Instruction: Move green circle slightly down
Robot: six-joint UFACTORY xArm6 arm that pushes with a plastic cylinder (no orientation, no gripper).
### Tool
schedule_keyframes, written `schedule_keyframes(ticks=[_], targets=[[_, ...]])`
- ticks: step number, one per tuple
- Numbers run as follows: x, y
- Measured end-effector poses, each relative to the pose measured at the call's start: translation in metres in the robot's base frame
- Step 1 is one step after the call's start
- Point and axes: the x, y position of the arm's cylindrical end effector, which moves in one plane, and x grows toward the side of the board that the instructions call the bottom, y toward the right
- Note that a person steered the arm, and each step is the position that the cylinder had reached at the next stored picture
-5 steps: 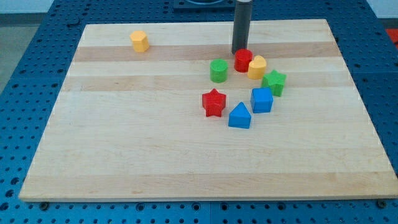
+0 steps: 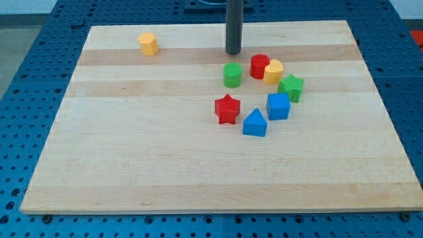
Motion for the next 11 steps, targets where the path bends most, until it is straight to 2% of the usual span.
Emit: schedule_keyframes(ticks=[3, 4, 8, 11], targets=[[0.002, -0.03], [0.021, -0.039], [0.07, -0.031], [0.073, -0.03]])
